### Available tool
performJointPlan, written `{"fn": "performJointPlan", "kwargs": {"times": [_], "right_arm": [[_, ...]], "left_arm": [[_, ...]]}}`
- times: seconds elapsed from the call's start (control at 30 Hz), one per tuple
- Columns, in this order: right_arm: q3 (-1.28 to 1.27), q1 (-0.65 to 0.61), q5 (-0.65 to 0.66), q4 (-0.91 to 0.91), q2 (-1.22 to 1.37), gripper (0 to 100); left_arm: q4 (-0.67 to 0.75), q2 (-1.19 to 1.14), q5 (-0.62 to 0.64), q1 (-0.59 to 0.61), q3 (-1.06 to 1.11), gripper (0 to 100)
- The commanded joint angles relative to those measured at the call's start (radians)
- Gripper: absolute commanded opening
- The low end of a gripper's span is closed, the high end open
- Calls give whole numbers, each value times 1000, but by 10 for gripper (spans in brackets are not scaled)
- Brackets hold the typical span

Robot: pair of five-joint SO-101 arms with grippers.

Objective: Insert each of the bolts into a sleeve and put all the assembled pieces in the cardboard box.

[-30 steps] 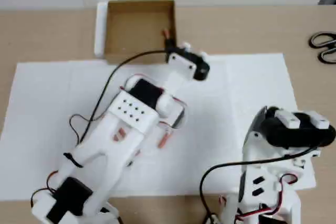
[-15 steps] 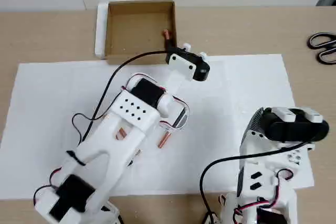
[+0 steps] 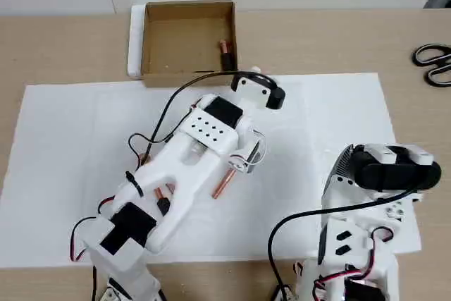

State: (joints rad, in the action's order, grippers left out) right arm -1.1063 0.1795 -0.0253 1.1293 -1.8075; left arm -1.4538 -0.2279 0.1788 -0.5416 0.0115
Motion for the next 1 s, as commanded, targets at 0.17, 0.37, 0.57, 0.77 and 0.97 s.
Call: {"fn": "performJointPlan", "kwargs": {"times": [0.17, 0.37, 0.57, 0.77, 0.97], "right_arm": [[2, 2, -11, -19, -8, 4], [2, 2, -8, -19, -8, 4], [2, 2, -6, -19, -8, 4], [2, 2, -6, -19, -8, 4], [2, 2, -8, -19, -8, 4]], "left_arm": [[2, -40, 2, 5, -48, 150], [6, -161, 2, 26, -90, 149], [0, -206, 2, 61, -136, 148], [-2, -207, 2, 54, -134, 148], [-20, -209, 2, 52, -133, 148]]}}
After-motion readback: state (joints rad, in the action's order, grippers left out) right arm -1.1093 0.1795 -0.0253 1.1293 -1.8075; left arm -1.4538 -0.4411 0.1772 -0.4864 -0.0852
